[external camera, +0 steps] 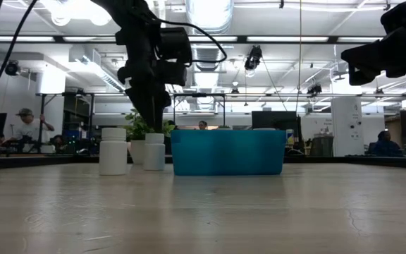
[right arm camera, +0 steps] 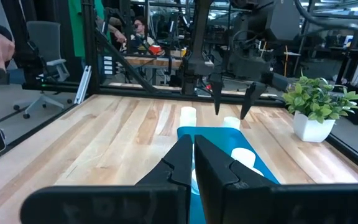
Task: Pick and place pill bottles into a basket
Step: Put the white medicine bottle into the blue bin
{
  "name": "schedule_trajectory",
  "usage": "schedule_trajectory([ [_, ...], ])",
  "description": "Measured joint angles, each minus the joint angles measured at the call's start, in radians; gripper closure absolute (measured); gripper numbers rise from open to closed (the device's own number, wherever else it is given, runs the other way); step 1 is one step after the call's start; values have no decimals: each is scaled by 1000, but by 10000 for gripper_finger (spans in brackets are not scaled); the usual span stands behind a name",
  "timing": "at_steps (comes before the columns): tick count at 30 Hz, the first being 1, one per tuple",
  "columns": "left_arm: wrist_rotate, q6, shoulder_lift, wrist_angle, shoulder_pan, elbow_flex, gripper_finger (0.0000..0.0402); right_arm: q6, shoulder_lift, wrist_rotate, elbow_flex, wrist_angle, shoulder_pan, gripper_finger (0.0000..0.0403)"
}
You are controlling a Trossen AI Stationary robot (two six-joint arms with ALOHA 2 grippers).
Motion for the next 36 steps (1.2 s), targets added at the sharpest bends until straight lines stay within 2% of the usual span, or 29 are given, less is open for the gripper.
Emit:
schedule_trajectory([
  [36,-16,-1,16,111,-2,-83,159,0,0,0,0,0,0,394],
])
